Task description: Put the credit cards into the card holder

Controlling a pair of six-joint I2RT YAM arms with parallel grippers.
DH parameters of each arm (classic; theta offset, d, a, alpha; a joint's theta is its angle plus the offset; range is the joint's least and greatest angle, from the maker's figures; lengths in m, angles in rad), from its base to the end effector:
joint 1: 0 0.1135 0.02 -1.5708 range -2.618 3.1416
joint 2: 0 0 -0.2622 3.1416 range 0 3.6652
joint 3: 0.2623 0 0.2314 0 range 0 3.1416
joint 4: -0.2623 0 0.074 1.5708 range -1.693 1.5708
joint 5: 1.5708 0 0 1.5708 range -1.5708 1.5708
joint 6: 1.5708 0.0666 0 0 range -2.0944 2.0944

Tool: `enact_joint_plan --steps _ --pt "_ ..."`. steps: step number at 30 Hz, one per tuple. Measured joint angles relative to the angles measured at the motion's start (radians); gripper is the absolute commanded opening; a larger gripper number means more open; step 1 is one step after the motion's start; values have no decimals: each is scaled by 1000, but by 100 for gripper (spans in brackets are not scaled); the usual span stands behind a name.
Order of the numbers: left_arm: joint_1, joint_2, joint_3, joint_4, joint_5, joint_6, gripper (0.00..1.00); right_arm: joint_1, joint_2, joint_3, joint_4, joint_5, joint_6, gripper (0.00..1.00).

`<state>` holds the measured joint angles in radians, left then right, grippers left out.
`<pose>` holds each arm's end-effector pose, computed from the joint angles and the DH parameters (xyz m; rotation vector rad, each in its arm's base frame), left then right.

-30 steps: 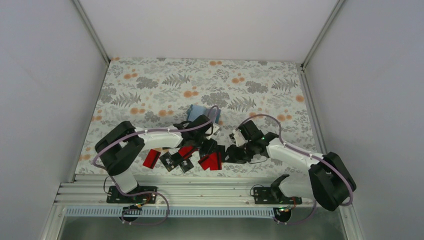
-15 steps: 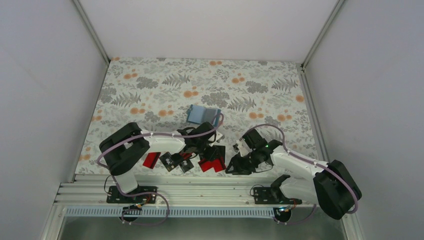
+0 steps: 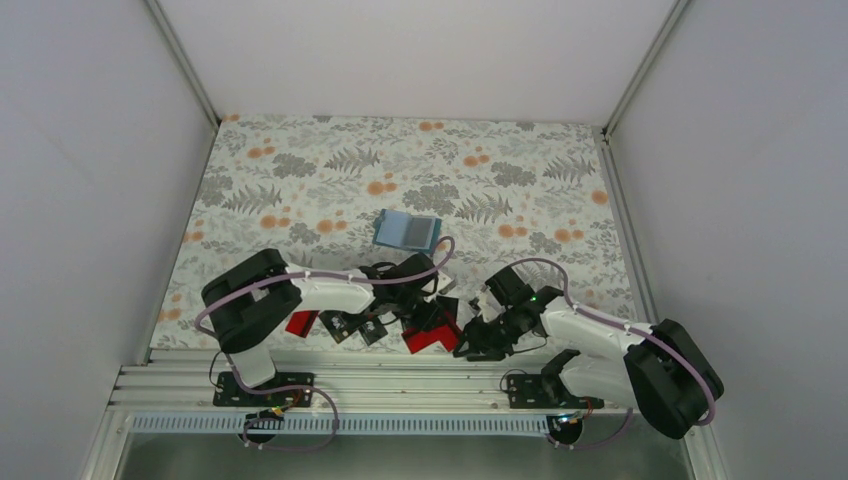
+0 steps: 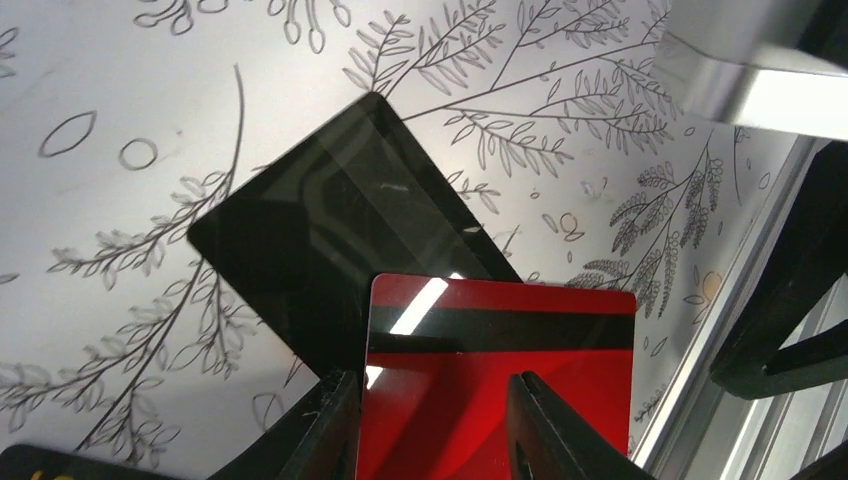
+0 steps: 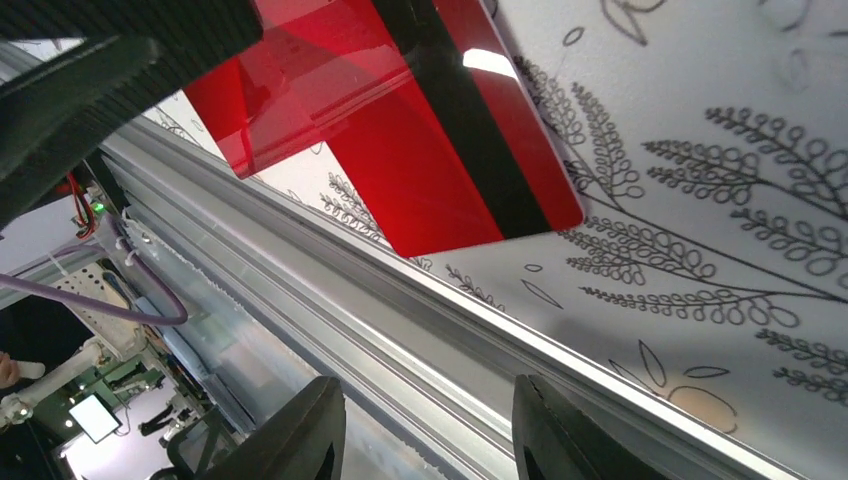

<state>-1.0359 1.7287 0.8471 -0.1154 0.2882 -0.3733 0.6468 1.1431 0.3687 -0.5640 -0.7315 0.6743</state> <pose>0.1491 -0.2888 0.1223 1.0121 2.5781 -0.8347 0.0860 0.1207 0.1185 0.0833 -2.6927 -1.0066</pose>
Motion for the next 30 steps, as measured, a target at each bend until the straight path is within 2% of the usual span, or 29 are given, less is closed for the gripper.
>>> enact_joint_plan --steps 15,30 --pt "-45 94 123 -34 -8 76 35 3 -82 -10 -19 124 92 44" --pt "-53 94 127 -44 -6 88 35 7 -67 -85 42 74 142 45"
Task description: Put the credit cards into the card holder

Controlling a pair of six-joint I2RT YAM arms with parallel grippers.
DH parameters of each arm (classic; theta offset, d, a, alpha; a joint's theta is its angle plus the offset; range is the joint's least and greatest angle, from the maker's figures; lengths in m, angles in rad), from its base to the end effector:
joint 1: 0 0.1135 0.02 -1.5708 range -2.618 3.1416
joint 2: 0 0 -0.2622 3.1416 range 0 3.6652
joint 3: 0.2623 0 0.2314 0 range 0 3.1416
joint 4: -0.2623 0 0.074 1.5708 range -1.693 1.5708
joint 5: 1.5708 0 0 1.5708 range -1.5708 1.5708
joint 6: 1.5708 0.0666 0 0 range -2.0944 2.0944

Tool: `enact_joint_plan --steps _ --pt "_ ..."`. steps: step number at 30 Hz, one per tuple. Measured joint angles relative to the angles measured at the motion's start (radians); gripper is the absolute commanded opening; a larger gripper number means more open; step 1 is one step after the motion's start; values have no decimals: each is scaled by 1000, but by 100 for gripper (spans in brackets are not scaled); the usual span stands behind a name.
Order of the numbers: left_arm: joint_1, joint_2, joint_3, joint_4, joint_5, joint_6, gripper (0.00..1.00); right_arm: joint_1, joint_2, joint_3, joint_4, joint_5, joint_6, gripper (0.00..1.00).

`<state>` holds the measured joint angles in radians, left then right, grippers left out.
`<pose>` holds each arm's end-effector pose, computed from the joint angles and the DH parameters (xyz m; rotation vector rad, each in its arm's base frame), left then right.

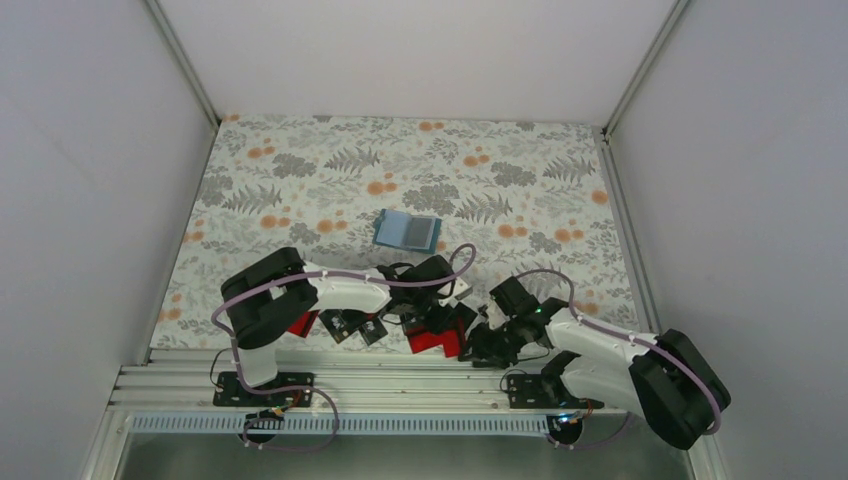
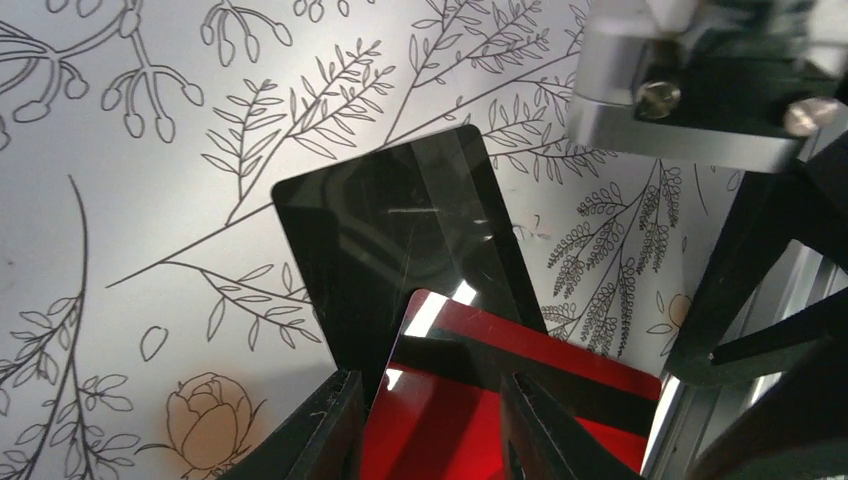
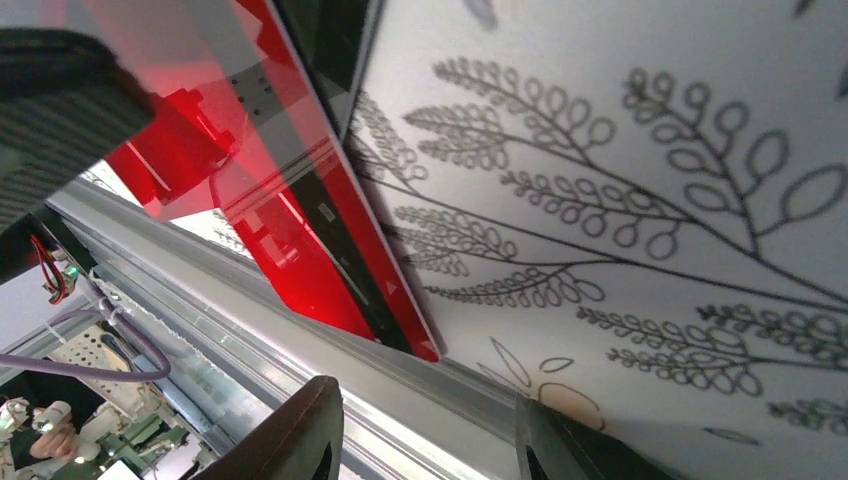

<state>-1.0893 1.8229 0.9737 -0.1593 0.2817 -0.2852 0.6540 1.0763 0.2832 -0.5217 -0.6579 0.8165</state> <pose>0.1464 -0.3202 0.1225 1.1878 2.5037 -0.8108 0.0762 0.1097 0.1046 -0.1022 -2.7352 -0.9284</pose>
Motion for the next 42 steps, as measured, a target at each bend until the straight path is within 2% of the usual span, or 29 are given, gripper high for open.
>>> enact_joint_plan --steps 10,24,42 --pt "-15 0 1 -8 19 14 35 4 3 -54 116 -42 116 46" --pt "-22 2 4 -10 46 31 34 8 -29 -87 196 -55 194 43" --pt "-22 5 4 0 56 39 34 10 -147 -59 60 57 229 36"
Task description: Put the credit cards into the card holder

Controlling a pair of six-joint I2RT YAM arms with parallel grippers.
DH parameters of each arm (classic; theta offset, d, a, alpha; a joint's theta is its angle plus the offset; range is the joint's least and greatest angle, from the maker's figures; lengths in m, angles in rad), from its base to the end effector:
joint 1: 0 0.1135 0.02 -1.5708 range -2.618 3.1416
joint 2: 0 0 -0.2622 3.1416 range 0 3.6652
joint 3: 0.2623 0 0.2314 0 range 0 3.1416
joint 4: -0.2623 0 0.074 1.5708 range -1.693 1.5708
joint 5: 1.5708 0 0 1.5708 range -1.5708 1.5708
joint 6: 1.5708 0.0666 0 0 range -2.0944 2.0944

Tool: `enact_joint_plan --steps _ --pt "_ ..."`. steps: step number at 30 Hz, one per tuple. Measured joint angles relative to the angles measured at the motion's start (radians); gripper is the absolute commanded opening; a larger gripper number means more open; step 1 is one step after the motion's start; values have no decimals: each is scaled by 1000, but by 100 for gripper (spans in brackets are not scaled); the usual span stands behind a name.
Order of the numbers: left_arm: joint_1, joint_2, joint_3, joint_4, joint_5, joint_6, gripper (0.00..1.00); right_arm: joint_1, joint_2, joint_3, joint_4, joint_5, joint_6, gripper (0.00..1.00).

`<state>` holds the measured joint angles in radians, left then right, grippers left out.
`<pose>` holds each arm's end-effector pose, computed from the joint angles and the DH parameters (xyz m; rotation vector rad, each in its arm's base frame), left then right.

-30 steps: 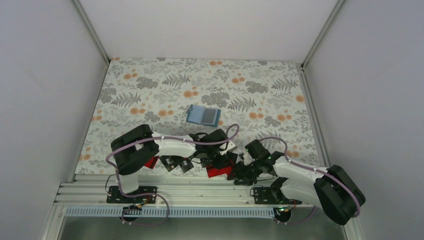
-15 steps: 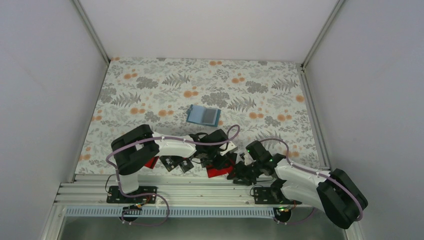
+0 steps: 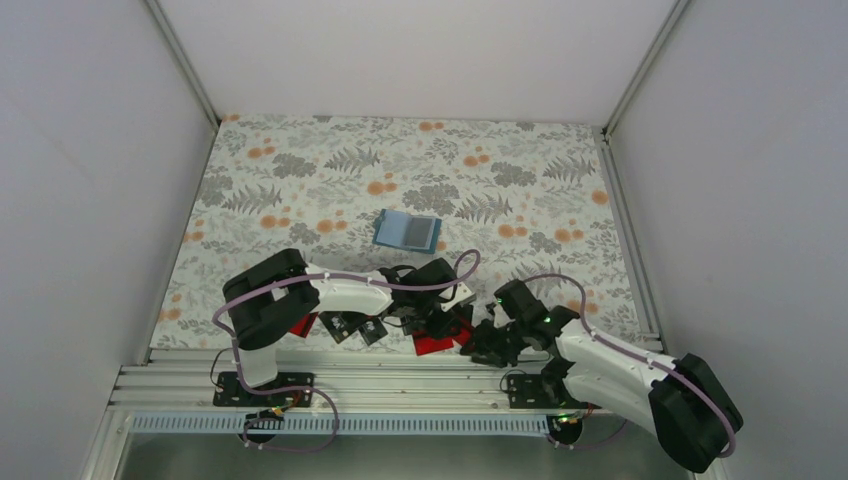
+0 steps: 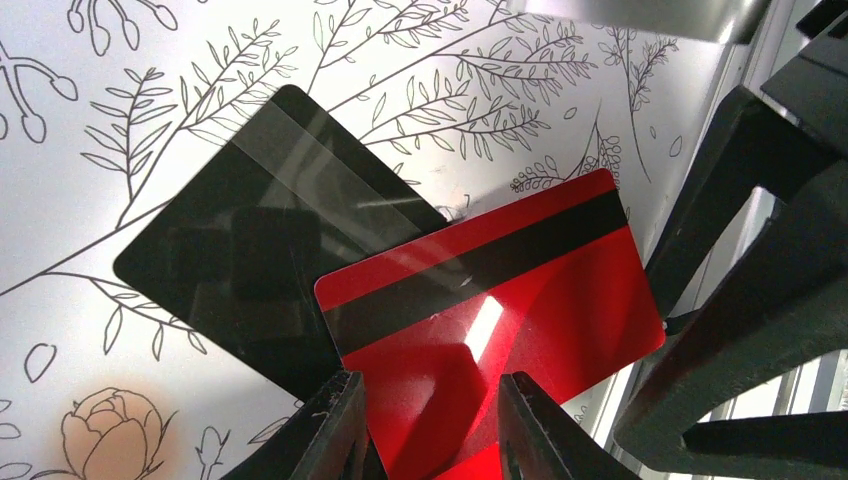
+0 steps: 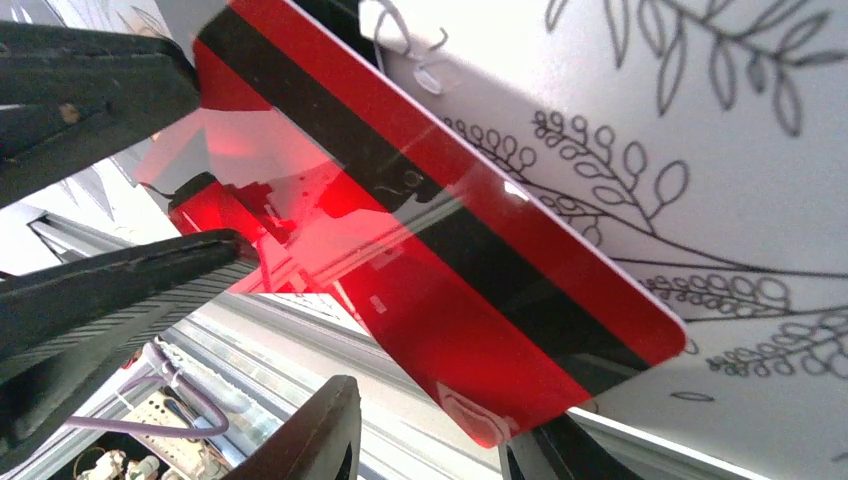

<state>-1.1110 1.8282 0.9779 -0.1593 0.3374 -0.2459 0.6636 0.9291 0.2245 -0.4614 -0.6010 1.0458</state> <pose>0.1365 -0.3253 0.1228 1.2901 2.4684 -0.8721 0.0737 0.1054 0.1060 -0.3542 -2.7608 -0.9951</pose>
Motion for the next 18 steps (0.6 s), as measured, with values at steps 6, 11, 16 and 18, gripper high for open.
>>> enact_joint_plan --steps 6,11,16,18 --pt "0 0 0 0 -1 0 33 0 -3 51 -69 34 -4 34" --pt "0 0 0 0 -4 0 33 0 -3 79 -108 61 -17 25" --pt "1 0 0 1 -5 0 33 0 -1 94 -137 91 -23 21" --pt "1 0 0 1 -5 0 33 0 0 97 -143 103 -26 18"
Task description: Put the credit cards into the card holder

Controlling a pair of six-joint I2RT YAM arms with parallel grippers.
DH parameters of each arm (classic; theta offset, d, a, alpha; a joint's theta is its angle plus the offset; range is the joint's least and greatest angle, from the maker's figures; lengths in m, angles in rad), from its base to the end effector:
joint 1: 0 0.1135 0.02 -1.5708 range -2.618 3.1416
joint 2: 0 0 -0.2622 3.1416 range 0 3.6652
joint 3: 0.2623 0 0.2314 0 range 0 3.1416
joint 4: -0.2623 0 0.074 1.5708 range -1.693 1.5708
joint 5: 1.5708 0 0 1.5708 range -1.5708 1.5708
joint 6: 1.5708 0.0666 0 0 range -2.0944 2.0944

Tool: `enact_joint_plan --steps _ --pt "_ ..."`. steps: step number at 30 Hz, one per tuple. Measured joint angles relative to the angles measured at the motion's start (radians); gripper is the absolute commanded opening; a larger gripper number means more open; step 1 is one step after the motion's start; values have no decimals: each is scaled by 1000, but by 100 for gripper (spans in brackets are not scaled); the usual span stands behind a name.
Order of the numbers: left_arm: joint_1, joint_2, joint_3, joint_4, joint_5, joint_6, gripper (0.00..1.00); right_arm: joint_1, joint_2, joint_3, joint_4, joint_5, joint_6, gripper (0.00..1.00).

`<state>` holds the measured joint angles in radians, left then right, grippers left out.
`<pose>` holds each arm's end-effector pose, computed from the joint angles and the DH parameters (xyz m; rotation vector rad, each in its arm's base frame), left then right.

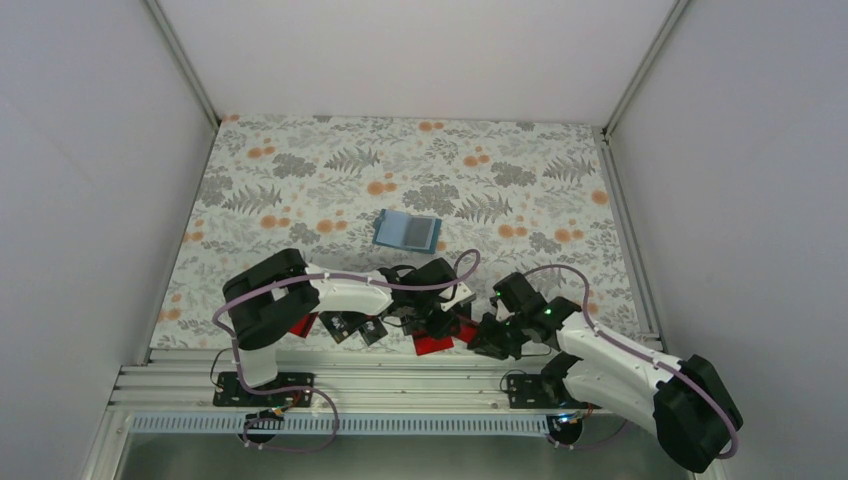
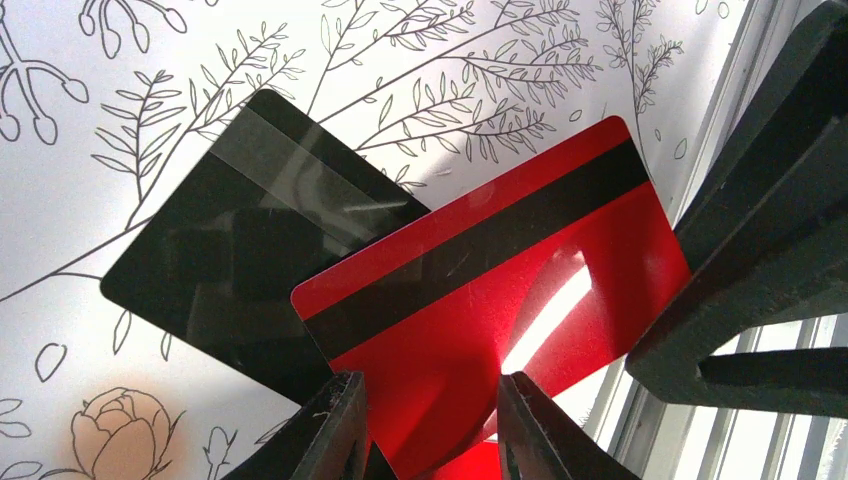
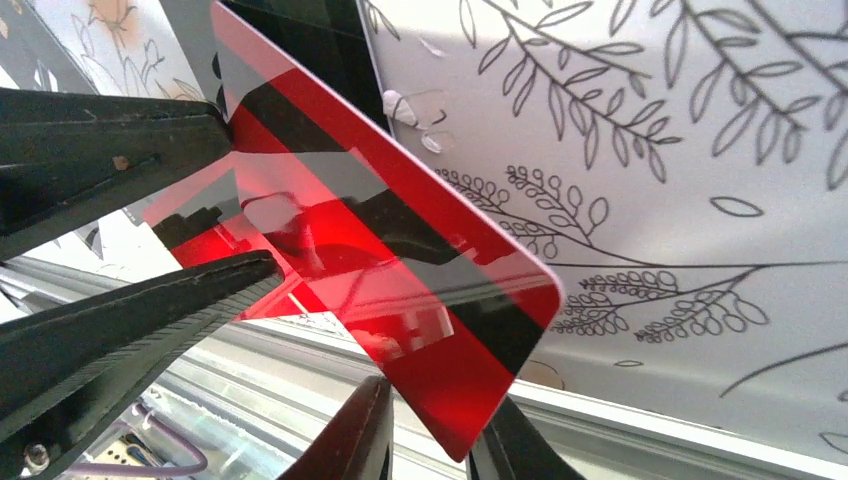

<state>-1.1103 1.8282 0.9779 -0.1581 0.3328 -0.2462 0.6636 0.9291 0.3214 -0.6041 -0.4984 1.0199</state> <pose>0.1371 -0.3253 0.1229 1.2863 2.4675 -0.8672 0.0807 0.1035 0.1211 -0.3790 -2.8544 -0.8769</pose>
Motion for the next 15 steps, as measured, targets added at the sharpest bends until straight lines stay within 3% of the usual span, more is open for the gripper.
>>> enact_joint_plan --steps 9,15 --pt "-7 0 0 30 23 0 33 0 2 40 -8 48 -2 5" --pt "-5 -1 0 41 26 -5 33 0 2 62 5 65 -5 4"
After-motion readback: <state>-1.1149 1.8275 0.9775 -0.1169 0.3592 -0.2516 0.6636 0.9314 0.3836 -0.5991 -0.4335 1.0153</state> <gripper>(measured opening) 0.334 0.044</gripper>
